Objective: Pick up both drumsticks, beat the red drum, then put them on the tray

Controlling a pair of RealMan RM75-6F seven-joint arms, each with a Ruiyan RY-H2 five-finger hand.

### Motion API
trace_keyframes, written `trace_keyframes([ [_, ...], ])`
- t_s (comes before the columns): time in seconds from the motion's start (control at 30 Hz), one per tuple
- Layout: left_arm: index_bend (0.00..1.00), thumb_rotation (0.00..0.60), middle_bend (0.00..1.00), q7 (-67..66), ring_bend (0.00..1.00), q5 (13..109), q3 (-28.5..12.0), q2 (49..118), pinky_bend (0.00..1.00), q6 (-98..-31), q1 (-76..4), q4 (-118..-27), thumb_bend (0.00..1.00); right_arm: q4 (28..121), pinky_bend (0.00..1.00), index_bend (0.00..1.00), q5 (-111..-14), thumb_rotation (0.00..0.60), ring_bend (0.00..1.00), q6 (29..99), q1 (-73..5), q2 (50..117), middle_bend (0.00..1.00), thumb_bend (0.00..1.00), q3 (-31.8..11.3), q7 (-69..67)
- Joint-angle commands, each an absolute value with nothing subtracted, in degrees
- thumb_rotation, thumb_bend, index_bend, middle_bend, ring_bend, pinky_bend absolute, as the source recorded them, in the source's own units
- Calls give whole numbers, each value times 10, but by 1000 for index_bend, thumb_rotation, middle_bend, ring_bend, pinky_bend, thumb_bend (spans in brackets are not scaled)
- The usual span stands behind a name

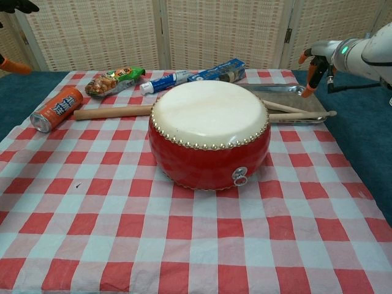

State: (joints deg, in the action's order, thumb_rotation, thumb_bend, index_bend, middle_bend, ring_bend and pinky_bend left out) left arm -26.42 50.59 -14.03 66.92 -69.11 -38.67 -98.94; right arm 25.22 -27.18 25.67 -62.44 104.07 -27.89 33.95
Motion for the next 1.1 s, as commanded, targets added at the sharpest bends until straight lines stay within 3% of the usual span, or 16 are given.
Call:
trace_keyframes([
  [0.03, 0, 600, 0, -265, 0, 506, -139, 668, 154, -692, -385, -988, 227, 273, 393, 99, -279, 600, 221, 253, -617, 1030, 317, 0, -273, 328],
  [0.2, 0, 600, 0, -255, 0, 508, -136, 662, 155, -692, -375, -976, 227, 370, 393, 141, -313, 600, 219, 281, -587, 976, 317, 0, -265, 293],
  [0.33, 0, 600, 0, -231, 0, 515, -134, 650, 155, -694, -358, -967, 228, 542, 393, 211, -388, 600, 230, 350, -525, 877, 317, 17, -251, 252],
  [0.6, 0, 600, 0, -171, 0, 542, -126, 621, 155, -704, -317, -959, 248, 846, 365, 217, -561, 600, 228, 502, -370, 690, 316, 123, -208, 156],
  [0.83, 0, 600, 0, -107, 0, 606, -97, 611, 155, -749, -257, -958, 249, 957, 252, 148, -734, 600, 131, 658, -242, 614, 257, 124, -133, 67],
  [1.1, 0, 600, 0, -64, 0, 684, -53, 619, 154, -826, -180, -965, 249, 975, 136, 45, -835, 600, 42, 791, -134, 594, 170, 124, -60, -7],
])
